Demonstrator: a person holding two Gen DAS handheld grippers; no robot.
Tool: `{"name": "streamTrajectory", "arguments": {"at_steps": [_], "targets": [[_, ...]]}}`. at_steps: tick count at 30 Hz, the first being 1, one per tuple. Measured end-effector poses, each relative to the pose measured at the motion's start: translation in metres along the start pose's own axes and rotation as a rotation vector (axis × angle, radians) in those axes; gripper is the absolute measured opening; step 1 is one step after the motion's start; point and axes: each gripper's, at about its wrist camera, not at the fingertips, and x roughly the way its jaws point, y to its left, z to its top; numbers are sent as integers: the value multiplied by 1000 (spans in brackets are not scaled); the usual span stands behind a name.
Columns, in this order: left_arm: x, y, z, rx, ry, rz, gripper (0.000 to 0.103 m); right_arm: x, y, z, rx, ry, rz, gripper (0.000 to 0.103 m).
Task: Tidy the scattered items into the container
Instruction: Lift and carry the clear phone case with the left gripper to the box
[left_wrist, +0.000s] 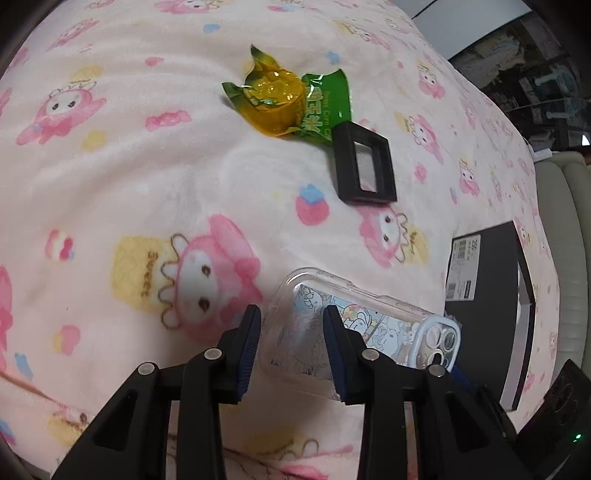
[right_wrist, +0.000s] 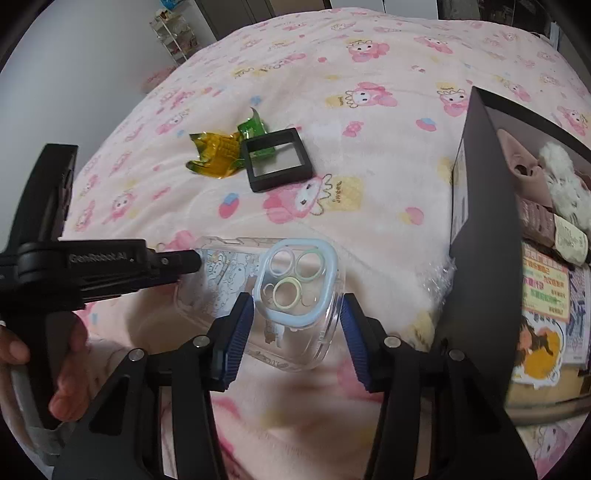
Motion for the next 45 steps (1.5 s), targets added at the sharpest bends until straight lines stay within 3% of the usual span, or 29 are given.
{"name": "streamTrajectory", "arguments": {"at_steps": [4, 9, 13, 20, 27, 31, 35, 41, 45], "targets": [[0, -2, -12, 16, 27, 7, 29, -13, 9, -19, -60, 0, -39, 49], [13, 1, -11, -32, 63, 4, 34, -7, -17, -43, 53, 72, 34, 50], [24, -3, -7, -29, 77, 29, 37, -6, -30, -47, 87, 66, 8, 50], [22, -12, -15, 26, 106, -53, 40, 8, -36, -50, 124, 116, 55, 48], [-39, -31, -38, 95, -4, -179, 40, -43, -28, -45, 89, 2, 44, 48], [-76, -63, -50, 172, -58, -238, 40, -89, -35, -39, 75, -93, 53, 48], [-88, -115, -57, 267, -77, -289, 40, -129, -65, -34, 75, -172, 35, 49], [-57, -198, -56, 350, -36, -341, 40, -160, -138, -18, 88, -225, -37, 50], [-15, -243, -53, 371, 22, -333, 40, -158, -186, -9, 76, -205, -100, 50]]}}
